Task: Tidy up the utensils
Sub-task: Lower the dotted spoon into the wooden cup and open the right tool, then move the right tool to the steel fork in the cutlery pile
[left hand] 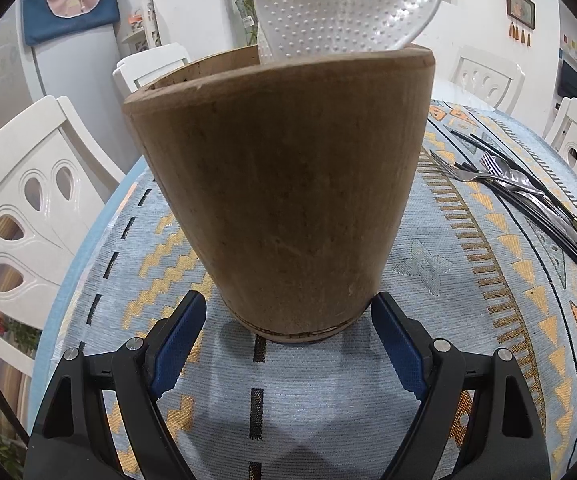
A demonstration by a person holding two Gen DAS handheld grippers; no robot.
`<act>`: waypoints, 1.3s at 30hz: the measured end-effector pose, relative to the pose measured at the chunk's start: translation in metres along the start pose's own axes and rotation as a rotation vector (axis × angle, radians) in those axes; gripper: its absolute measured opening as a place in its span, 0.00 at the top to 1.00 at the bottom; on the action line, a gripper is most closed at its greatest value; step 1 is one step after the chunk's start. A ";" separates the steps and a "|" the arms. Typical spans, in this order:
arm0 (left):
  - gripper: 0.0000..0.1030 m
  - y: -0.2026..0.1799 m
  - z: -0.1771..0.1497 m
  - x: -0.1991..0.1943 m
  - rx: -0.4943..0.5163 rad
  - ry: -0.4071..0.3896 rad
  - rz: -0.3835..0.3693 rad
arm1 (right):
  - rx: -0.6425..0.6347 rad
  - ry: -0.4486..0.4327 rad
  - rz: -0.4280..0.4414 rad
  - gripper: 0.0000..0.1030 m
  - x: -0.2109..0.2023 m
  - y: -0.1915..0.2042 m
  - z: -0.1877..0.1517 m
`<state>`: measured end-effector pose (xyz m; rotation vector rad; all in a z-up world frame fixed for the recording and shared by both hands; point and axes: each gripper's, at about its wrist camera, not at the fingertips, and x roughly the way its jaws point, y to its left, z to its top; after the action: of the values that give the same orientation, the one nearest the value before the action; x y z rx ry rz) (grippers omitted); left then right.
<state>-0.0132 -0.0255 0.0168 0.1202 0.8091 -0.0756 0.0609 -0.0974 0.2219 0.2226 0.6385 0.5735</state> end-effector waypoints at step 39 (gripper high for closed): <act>0.17 0.001 0.000 0.008 -0.013 0.054 -0.015 | -0.097 0.582 -0.547 0.55 0.051 -0.154 -0.100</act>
<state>-0.0070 -0.0251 0.0110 0.1044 0.8648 -0.0819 0.0991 -0.1930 0.0616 -0.2217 1.1821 0.1277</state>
